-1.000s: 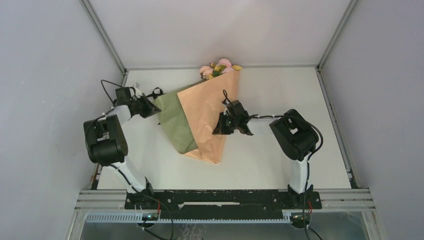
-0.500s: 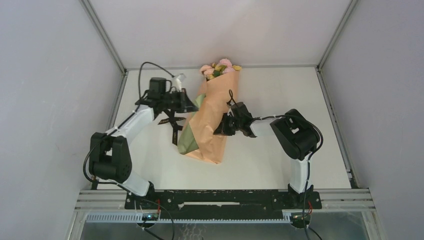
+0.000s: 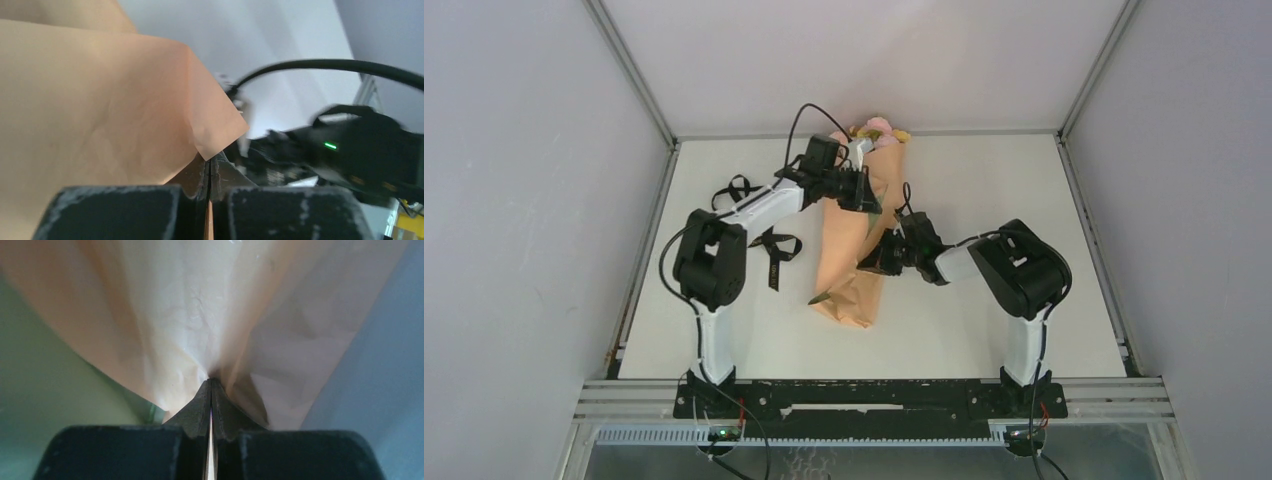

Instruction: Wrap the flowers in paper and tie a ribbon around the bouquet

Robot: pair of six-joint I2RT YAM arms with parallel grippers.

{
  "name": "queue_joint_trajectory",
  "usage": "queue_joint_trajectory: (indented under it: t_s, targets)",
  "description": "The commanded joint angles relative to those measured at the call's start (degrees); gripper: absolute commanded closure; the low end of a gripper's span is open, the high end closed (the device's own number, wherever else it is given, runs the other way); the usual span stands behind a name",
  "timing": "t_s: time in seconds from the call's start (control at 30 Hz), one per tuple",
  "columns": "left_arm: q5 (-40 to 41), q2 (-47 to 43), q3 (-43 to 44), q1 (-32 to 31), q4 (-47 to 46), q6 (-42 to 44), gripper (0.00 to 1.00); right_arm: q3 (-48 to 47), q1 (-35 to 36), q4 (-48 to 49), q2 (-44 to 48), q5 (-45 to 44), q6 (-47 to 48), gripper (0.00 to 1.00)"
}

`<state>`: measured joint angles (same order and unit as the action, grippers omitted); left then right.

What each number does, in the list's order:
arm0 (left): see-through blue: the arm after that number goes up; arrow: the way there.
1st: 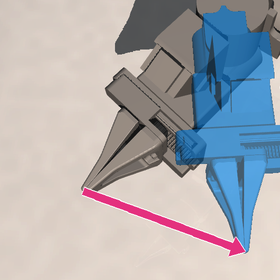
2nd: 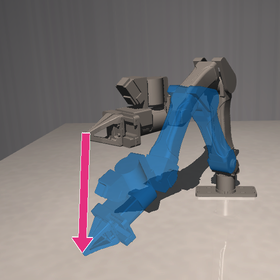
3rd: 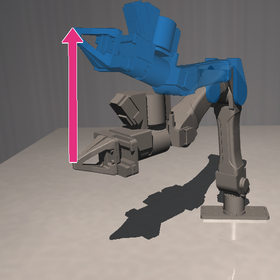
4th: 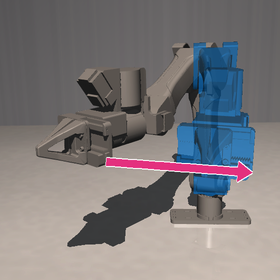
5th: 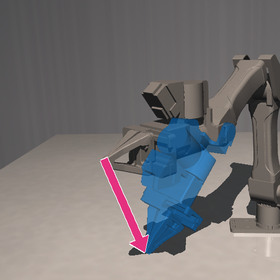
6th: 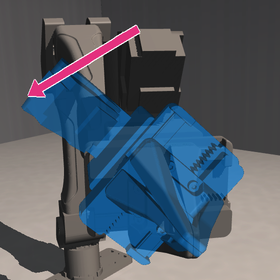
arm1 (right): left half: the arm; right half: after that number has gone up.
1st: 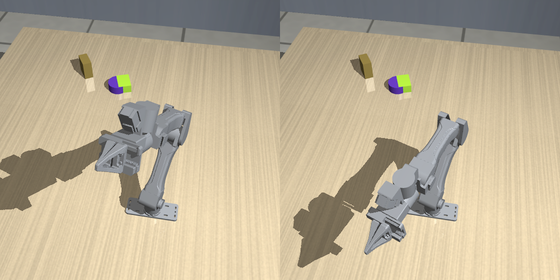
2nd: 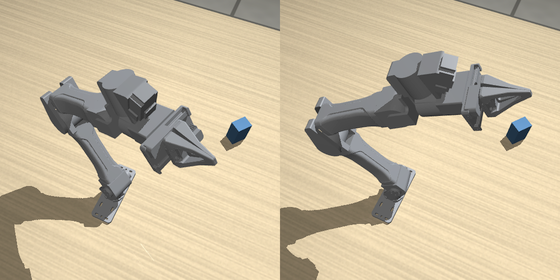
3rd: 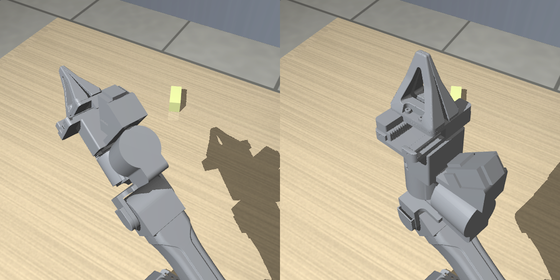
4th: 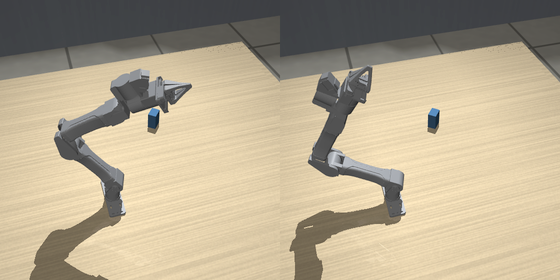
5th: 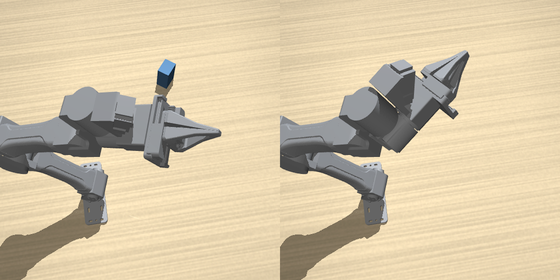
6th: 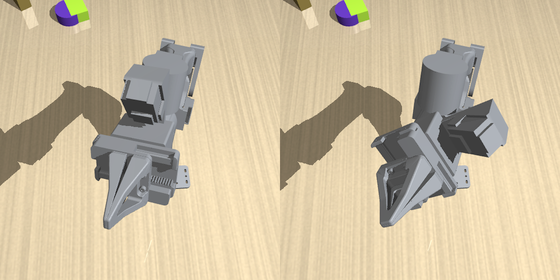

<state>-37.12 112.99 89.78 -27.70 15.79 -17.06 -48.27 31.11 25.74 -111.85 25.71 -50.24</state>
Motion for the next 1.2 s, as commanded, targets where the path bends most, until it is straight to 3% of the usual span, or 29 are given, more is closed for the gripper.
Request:
queue_joint_trajectory:
  t_s: [0.0,0.17,0.37,0.47,0.57,0.7,0.8,1.0,1.17]
  targets:
    - [5.4,5.3,5.1,0.1,0.5,0.9,1.00,3.4,0.4,2.3,4.8,-2.8,-2.9,0.93]
    - [8.0,9.5,6.0,-0.1,0.5,2.6,1.00,6.3,1.2,2.1,11.0,-5.5,-4.3,0.93]
    - [8.8,12.9,5.4,-0.4,0.4,2.8,1.00,7.1,1.9,-11.2,20.3,-10.2,0.5,0.89]
    - [8.6,12.8,5.1,-0.5,0.1,2.5,1.00,8.5,0.1,-17.9,23.9,-13.2,3.5,0.77]
    - [8.1,12.0,4.9,-0.7,0.1,2.1,1.00,7.9,-3.0,-20.2,22.3,-10.0,6.9,0.62]
    - [8.0,10.4,4.7,-1.5,0.1,2.0,1.00,5.8,-5.1,-17.0,15.7,-5.0,8.6,0.55]
    - [7.7,9.3,4.7,-2.0,0.3,1.7,1.00,4.1,-5.4,-12.3,9.6,-1.0,8.1,0.57]
    - [5.2,4.9,5.0,-4.7,2.0,0.2,1.00,3.1,-5.8,-6.5,3.9,1.4,6.3,0.84]
    - [2.8,3.9,6.1,-6.7,2.0,-2.4,1.00,3.1,-6.4,-4.7,2.2,1.3,6.0,0.90]
